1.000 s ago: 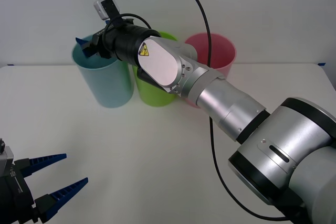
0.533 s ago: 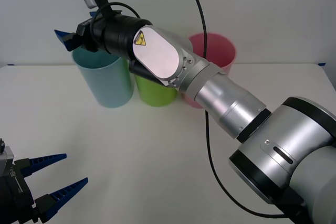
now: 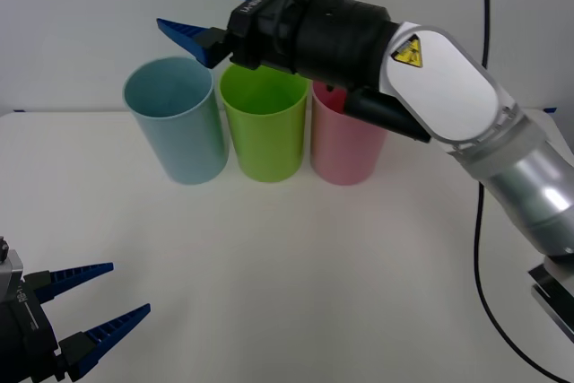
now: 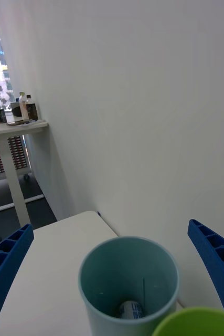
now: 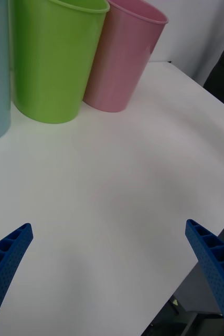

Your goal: Put cans in the blue bin and PET bottles in the pink bin and trash in the green bin.

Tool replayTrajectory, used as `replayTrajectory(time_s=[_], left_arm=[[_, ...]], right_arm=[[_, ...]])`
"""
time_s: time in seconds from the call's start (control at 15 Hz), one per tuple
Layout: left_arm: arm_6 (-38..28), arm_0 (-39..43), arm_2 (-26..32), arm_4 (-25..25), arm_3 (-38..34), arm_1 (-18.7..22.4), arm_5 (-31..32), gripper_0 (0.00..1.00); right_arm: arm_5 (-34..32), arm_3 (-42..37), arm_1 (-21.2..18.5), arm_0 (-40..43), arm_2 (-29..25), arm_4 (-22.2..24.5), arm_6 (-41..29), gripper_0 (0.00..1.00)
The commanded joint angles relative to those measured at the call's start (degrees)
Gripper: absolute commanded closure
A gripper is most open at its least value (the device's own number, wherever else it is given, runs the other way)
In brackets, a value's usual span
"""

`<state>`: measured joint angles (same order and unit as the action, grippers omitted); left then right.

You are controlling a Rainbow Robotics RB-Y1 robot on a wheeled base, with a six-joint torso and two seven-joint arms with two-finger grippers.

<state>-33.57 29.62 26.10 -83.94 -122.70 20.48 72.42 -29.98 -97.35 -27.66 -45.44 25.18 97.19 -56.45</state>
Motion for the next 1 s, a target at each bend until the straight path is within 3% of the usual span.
replayTrajectory(time_s=[0.07, 0.27, 0.47, 0.8, 1.0], left_arm=[[0.0, 0.0, 0.0, 0.0, 0.0, 0.0, 0.0, 0.0], [0.0, 0.0, 0.0, 0.0, 0.0, 0.0, 0.0, 0.0], [0.0, 0.0, 0.0, 0.0, 0.0, 0.0, 0.0, 0.0], [0.0, 0.0, 0.0, 0.0, 0.0, 0.0, 0.0, 0.0], [0.0, 0.0, 0.0, 0.0, 0.0, 0.0, 0.0, 0.0]], right_arm=[[-7.46, -13.92, -5.03, 11.96, -8.31, -1.66, 0.99, 0.0], [-20.82, -24.29, -1.69, 25.67, -21.58, -2.18, 6.35, 0.0], [-31.28, -28.68, 2.61, 35.78, -30.9, -4.21, 14.26, 0.0], [-39.54, -28.94, 2.79, 47.47, -39.68, -9.3, 27.09, 0.0], [-39.9, -28.94, 2.79, 54.59, -41.0, -10.09, 33.16, 0.0]])
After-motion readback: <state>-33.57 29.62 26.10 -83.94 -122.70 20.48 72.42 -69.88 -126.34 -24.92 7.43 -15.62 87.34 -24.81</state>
